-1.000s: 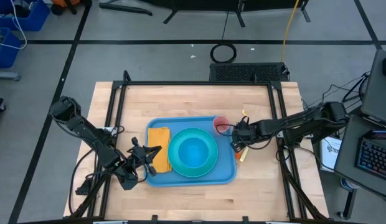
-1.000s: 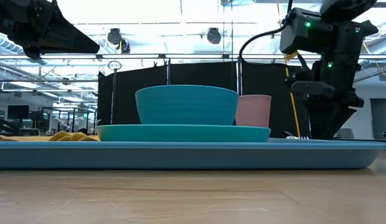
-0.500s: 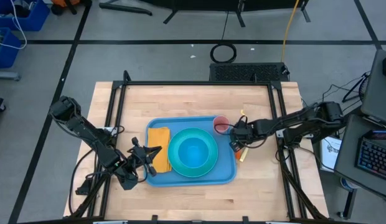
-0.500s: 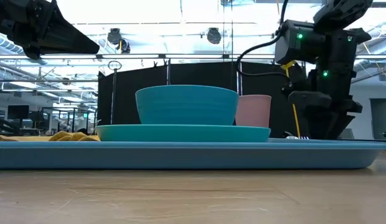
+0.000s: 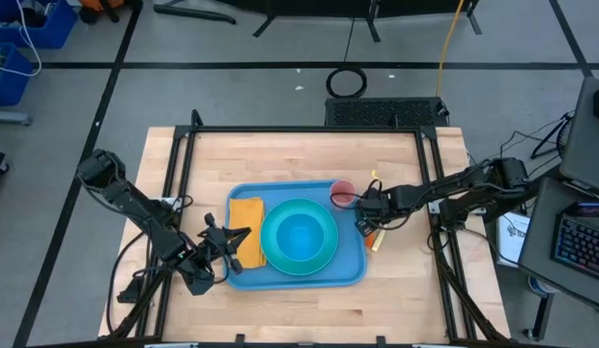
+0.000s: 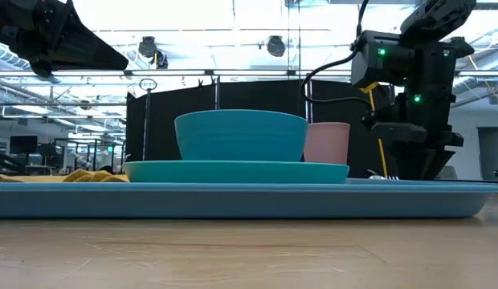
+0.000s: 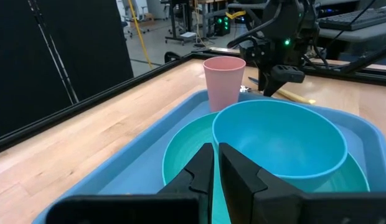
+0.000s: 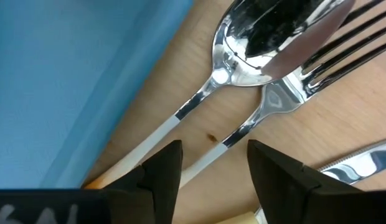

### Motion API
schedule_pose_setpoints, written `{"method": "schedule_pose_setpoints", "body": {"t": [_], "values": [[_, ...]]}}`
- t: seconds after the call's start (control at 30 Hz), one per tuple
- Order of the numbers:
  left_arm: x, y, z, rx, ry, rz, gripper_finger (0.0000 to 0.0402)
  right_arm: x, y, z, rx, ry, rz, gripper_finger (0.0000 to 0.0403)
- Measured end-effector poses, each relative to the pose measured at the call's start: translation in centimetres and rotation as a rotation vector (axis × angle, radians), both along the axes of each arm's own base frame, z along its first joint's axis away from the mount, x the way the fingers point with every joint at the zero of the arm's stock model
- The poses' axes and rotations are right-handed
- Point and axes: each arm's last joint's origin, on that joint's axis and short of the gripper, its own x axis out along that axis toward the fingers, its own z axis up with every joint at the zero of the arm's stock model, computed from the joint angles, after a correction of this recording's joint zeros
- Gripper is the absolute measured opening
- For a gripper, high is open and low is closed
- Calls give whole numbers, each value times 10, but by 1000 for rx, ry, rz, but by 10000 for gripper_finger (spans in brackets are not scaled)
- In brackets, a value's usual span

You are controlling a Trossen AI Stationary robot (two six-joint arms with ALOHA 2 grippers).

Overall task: Set up tray
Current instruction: Put the orange fork on the yellow napkin

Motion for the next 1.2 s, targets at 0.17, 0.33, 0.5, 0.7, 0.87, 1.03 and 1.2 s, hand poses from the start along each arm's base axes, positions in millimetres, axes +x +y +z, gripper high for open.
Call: {"method": "schedule_pose_setpoints", "body": {"t": [0.17, 0.33, 0.5, 0.7, 0.87, 1.03, 1.2], "values": [[0, 0, 0, 0, 0, 0, 31, 1, 0, 0, 2, -7, 9, 123], [0, 0, 0, -1, 1, -2, 31, 1, 0, 0, 2, -11, 21, 73], [0, 0, 0, -2, 2, -2, 31, 2, 0, 0, -1, -16, 36, 32], [0, 0, 0, -2, 2, -2, 31, 2, 0, 0, -5, -12, 54, 9], [0, 0, 0, -2, 2, -3, 31, 1, 0, 0, -9, -5, 63, 8], [0, 0, 0, -2, 2, -3, 31, 0, 0, 0, -15, 6, 68, 8], [0, 0, 0, -4, 1, -3, 31, -5, 0, 6, -30, 0, 70, 7]]}}
